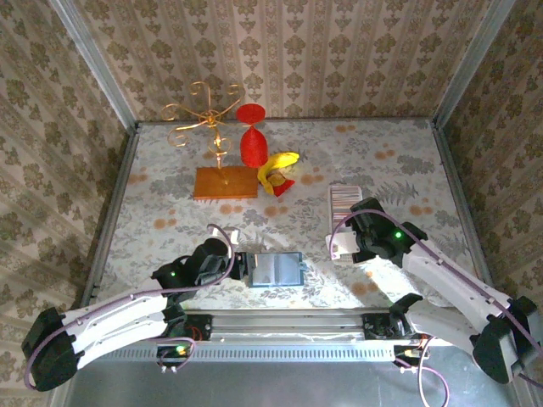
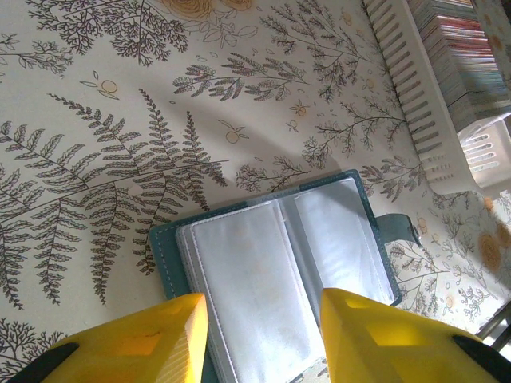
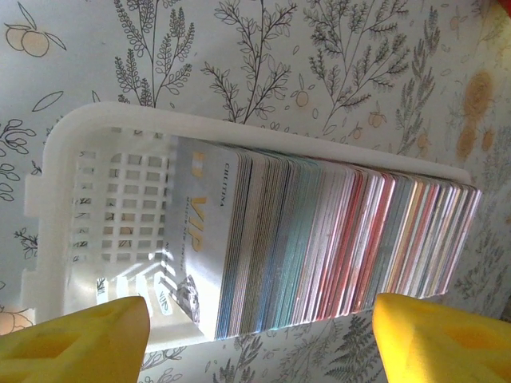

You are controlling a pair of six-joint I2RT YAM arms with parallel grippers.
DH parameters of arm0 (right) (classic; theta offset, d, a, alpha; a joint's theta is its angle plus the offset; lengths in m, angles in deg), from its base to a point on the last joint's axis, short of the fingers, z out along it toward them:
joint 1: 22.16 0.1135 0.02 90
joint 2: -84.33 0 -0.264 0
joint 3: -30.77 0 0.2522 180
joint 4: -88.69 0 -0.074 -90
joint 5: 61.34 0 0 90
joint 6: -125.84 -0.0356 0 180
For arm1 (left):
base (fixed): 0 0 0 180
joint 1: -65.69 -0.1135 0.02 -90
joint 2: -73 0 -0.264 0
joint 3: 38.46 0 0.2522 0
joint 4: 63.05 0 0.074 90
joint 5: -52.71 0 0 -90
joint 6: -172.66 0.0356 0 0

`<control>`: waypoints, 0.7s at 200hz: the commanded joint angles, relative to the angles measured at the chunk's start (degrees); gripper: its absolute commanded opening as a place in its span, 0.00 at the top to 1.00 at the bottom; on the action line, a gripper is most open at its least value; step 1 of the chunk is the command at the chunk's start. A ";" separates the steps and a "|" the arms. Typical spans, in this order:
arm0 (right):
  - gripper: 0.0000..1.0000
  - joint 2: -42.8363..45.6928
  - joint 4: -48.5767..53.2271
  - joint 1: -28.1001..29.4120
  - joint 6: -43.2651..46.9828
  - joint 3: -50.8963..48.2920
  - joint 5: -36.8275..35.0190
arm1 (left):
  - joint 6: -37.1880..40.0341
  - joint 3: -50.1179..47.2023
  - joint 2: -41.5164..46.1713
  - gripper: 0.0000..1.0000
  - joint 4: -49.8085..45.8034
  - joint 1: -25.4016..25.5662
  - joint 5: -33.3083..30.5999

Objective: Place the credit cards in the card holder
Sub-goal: Pick up the credit card from the storage box.

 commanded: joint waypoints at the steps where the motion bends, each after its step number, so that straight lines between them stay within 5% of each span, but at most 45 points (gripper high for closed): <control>1: 0.25 -1.42 -1.27 -0.32 0.77 -0.42 0.98 | 1.30 -0.53 0.27 0.58 -0.91 -0.11 0.77; 140: 0.10 -13.65 -13.70 0.38 2.67 -2.00 -5.42 | 0.46 -0.97 0.70 0.58 -0.88 -0.15 0.80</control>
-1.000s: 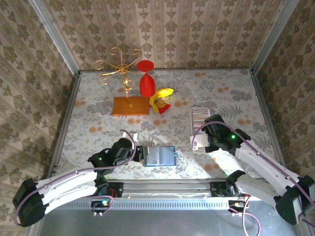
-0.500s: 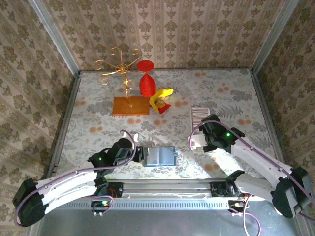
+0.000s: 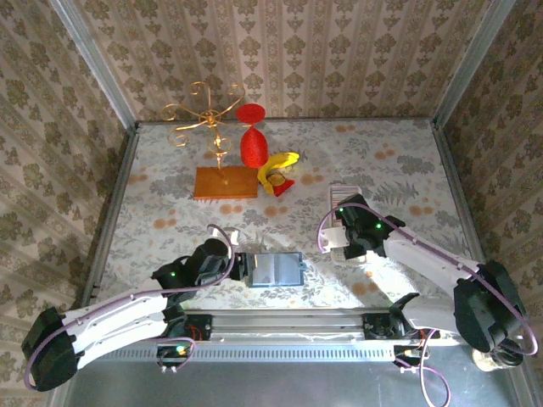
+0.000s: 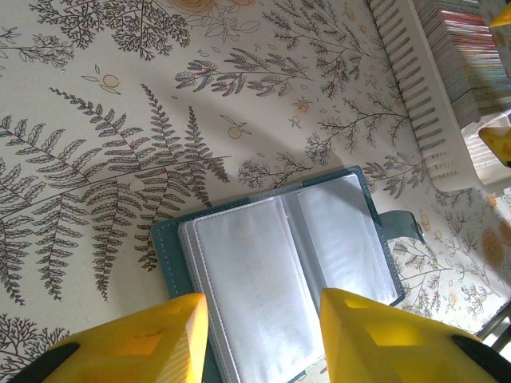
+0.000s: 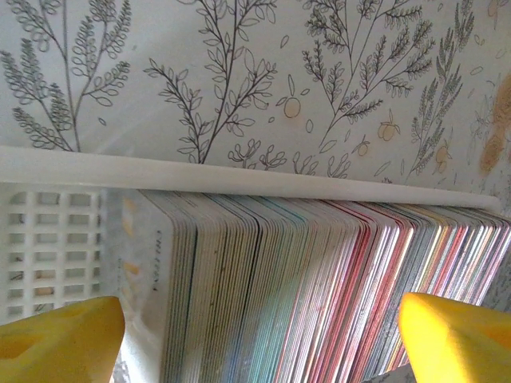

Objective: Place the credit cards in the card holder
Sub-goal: Pick up the credit card from the storage box.

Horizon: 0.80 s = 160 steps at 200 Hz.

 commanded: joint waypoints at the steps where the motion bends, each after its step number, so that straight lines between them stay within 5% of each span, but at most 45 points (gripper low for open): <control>1: 0.10 -1.32 -1.57 0.36 1.48 -1.07 -2.47 | 0.46 -0.75 0.68 0.58 -0.72 -0.15 0.72; 32: 0.12 -1.70 -3.72 0.46 3.00 -2.46 -4.58 | 0.26 -0.92 1.12 0.59 -0.82 -0.07 0.69; 96: 0.42 1.24 1.57 0.62 2.89 -0.71 -5.46 | -0.25 -1.27 2.04 0.61 -1.35 -0.14 0.69; 160: 0.58 4.31 3.20 1.84 2.57 -1.96 -4.34 | -0.60 -1.28 2.18 0.63 -1.19 -0.07 0.66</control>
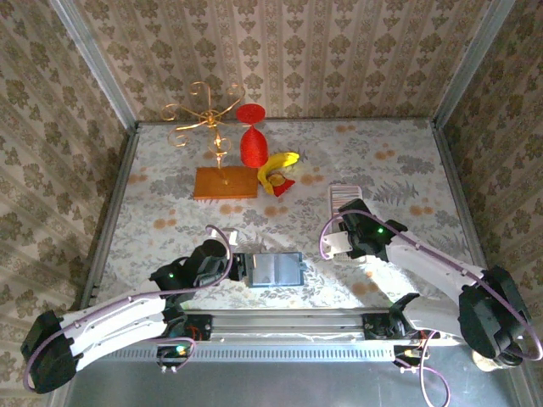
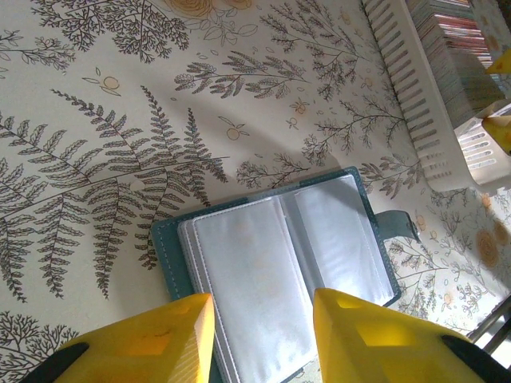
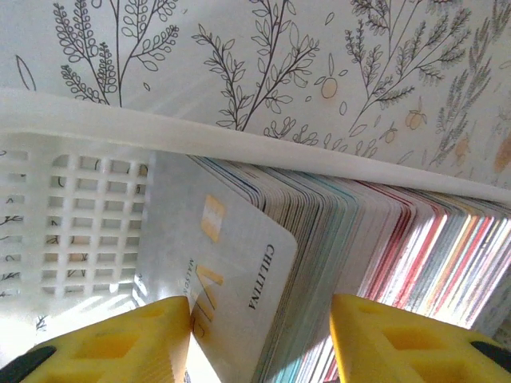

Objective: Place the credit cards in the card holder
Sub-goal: Pick up the credit card from the storage box.

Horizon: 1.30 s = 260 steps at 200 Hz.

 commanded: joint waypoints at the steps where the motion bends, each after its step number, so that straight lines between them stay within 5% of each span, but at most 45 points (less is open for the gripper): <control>1: 0.58 1.39 0.85 0.56 0.43 -0.21 -1.90 | -0.54 -0.86 0.54 0.63 -0.68 -0.12 0.67; 111: 0.84 6.00 4.32 2.32 -1.76 0.27 -2.77 | -1.61 -1.17 0.45 0.65 -0.32 -0.10 0.35; 173: 0.99 12.28 22.41 10.36 -12.87 5.01 -0.75 | -1.87 -0.74 0.54 0.66 -0.78 -0.21 0.31; 209: 1.00 16.46 30.67 19.84 -33.92 12.01 1.62 | -2.30 -0.34 0.63 0.65 -1.81 -0.42 -0.17; 260: 1.00 13.96 9.26 24.47 -90.17 13.61 3.89 | -3.69 -0.08 -0.79 0.66 -1.72 -0.61 -0.08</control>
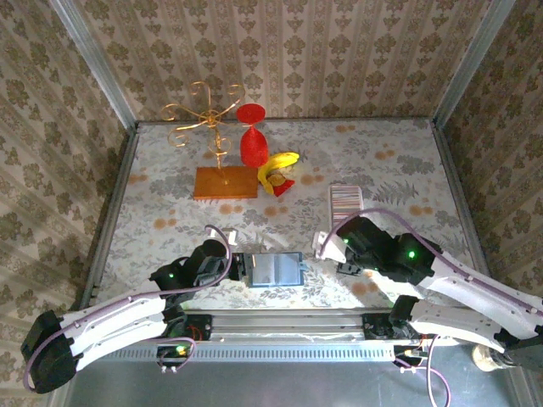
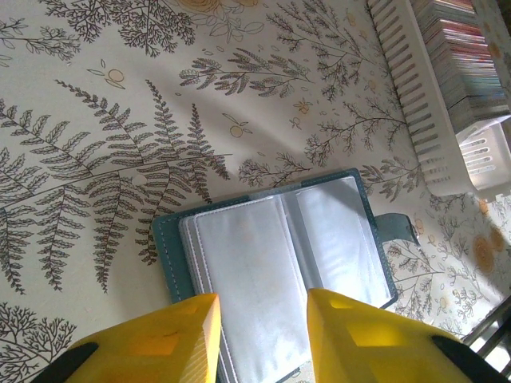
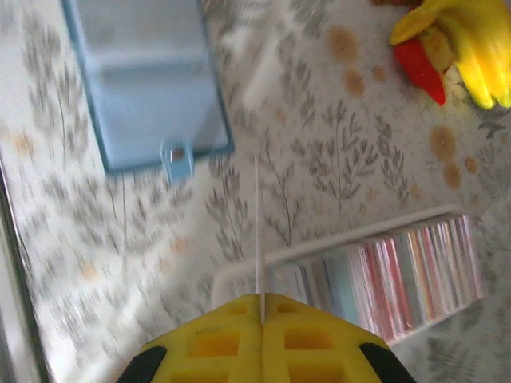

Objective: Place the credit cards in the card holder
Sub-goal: Pick up the credit card from the storage box, then insert the credit card into the card slot.

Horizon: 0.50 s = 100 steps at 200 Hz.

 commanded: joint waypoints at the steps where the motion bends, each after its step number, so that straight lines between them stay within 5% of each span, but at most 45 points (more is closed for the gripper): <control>1: 1.00 -2.61 -11.41 0.63 -37.69 -0.58 2.66 | -1.65 -0.08 -0.79 0.66 -1.48 -0.58 -0.01; 41: 1.00 -12.70 -29.50 0.63 -77.62 -7.21 6.29 | -3.66 0.01 -3.70 0.61 -1.24 -0.74 1.06; 66: 1.00 -18.05 -44.86 1.41 -89.39 -12.95 9.66 | -4.34 0.02 -5.59 0.57 -0.54 -0.73 1.60; 100: 1.00 -25.74 -51.87 2.91 -91.77 -13.86 10.88 | -4.86 0.19 -8.84 0.52 1.79 -0.88 2.99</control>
